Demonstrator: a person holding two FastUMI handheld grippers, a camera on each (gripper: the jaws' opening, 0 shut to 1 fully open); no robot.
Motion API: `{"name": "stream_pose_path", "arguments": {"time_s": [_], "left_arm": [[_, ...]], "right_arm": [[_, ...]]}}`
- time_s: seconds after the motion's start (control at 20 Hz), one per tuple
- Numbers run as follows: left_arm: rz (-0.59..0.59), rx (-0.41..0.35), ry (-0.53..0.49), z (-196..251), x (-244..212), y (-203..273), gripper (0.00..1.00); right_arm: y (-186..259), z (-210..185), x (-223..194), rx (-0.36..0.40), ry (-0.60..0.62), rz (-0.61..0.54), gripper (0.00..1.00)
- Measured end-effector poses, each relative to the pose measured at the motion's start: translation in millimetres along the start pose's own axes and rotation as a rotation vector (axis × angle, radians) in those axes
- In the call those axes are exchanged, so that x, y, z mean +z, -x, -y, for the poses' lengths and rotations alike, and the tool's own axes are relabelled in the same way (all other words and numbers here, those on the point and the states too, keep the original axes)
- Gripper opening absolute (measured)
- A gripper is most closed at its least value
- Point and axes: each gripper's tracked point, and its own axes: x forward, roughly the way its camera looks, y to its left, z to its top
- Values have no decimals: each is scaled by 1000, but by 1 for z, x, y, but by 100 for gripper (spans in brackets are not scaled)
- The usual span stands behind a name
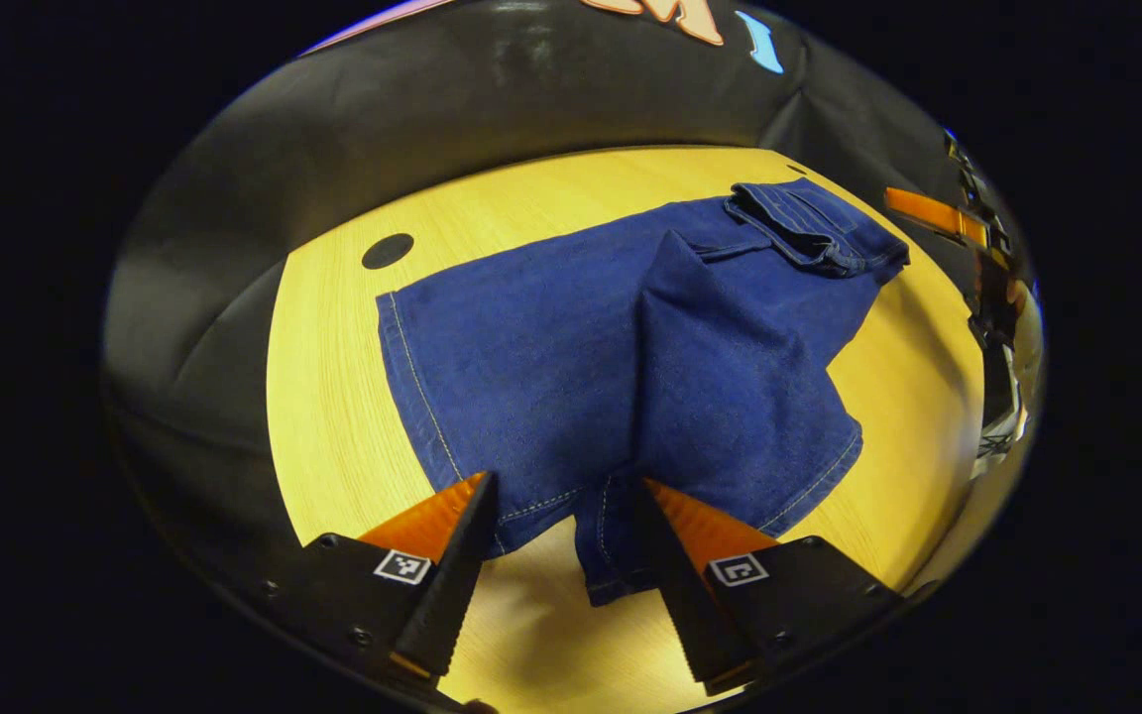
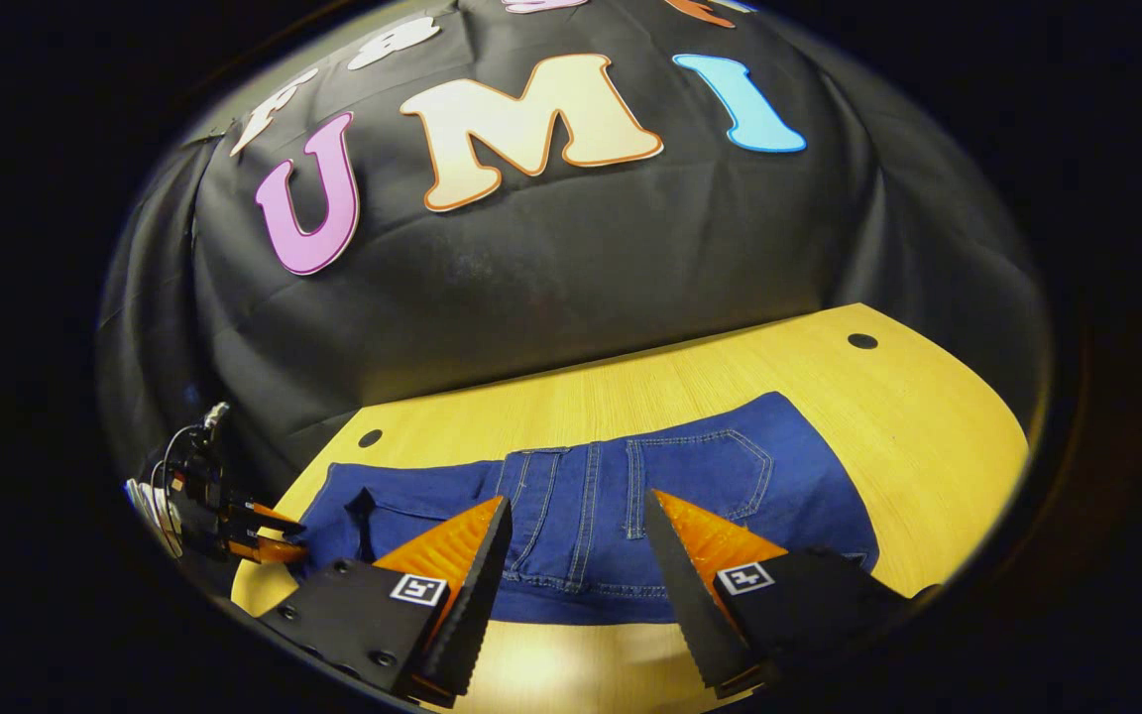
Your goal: Grasp the waist and the cuffs of the jeans and fold them to make the two legs overlap; first hold the waist and fold one-third of the jeans toward the cuffs, then hold the cuffs and fold the remaining one-third in the same direction to finish folding.
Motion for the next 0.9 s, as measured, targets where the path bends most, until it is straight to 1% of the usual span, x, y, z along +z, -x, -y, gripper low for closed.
{"name": "stream_pose_path", "arguments": {"time_s": [0.1, 0.15, 0.2, 0.25, 0.3, 0.4, 0.45, 0.55, 0.7, 0.9], "left_arm": [[0, -13, -4, 6, 5, -3, 79], [-1, -10, 4, 9, 5, -3, 66], [-5, -5, 9, 9, 7, -3, 61], [-3, -17, 18, 13, 9, -4, 57], [42, -15, 31, 17, 16, -5, 59], [76, 45, 120, 18, 20, -3, 5], [83, 67, 142, 17, 20, -5, 1], [114, 94, 187, 14, 24, -6, 0], [140, 117, 236, 14, 32, 0, 0], [281, 87, 337, 20, 78, 18, 0]], "right_arm": [[-1, 3, -2, -8, -12, -9, 83], [-2, 3, -3, -10, -16, -16, 83], [0, 4, -4, -12, -16, -16, 83], [1, 5, -4, -12, -12, -16, 83], [2, 6, -6, -14, -9, -19, 83], [5, 9, -6, -17, -5, -18, 83], [7, 11, -4, -18, -9, -16, 83], [9, 14, -5, -17, -13, -23, 83], [15, 20, 10, -6, -21, -4, 83], [27, 32, 36, 22, -41, 39, 83]]}}
